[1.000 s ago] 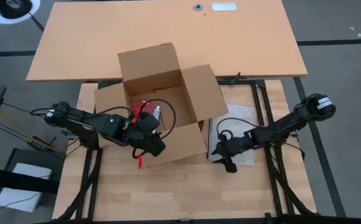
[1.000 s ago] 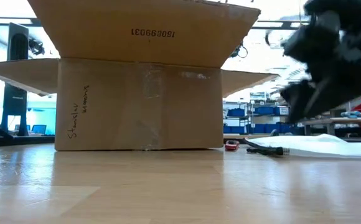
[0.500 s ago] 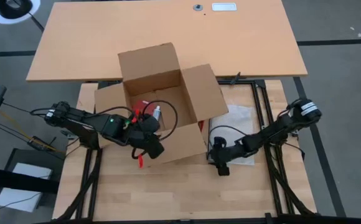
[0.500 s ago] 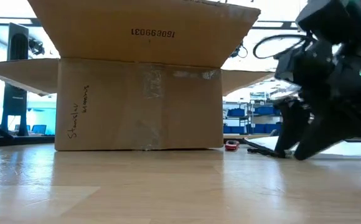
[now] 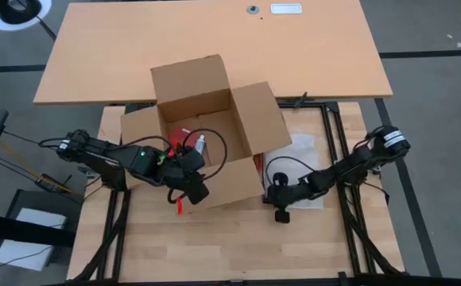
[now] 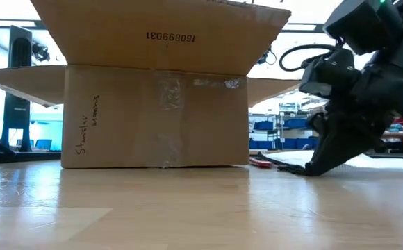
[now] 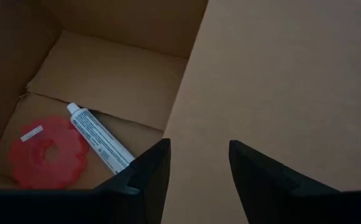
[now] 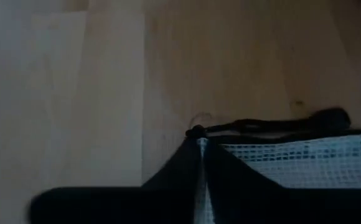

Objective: Unpack boxes
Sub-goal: Open the white zip bag

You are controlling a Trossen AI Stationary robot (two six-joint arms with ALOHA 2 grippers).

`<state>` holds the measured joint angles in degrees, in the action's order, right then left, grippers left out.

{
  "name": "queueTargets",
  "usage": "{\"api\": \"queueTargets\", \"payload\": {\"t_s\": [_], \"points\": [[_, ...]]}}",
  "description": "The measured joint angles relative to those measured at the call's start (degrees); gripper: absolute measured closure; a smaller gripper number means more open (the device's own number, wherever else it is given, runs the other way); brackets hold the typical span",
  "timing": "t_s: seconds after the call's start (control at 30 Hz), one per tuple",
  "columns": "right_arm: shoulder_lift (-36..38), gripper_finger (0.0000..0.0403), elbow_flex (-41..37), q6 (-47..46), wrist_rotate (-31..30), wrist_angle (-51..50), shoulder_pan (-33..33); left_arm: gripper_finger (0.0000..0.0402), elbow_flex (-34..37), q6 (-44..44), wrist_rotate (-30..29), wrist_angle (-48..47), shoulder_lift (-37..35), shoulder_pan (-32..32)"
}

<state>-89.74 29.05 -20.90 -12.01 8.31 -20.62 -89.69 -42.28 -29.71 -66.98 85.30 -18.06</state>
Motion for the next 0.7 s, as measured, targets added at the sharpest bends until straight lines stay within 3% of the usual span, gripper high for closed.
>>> {"api": "queueTargets", "payload": {"t_s": [0.17,0.33,0.47,0.7], "points": [[6.83,0.0396,1.62,-4.34,2.17,-3.9,-0.8,0.0227,0.0,0.05,0.0,0.62,0.02,0.0],[16.08,0.0399,10.2,-5.25,3.33,-15.39,-2.91,0.0227,0.0,3.39,0.0,5.18,0.02,-0.88],[21.59,0.0401,19.42,-8.22,4.12,-20.89,-4.88,0.0227,0.0,7.77,1.5,11.97,0.02,-2.01],[24.43,0.0402,32.53,-12.89,4.42,-30.17,-8.77,0.0227,0.0,13.53,6.1,28.61,0.02,-4.46]]}}
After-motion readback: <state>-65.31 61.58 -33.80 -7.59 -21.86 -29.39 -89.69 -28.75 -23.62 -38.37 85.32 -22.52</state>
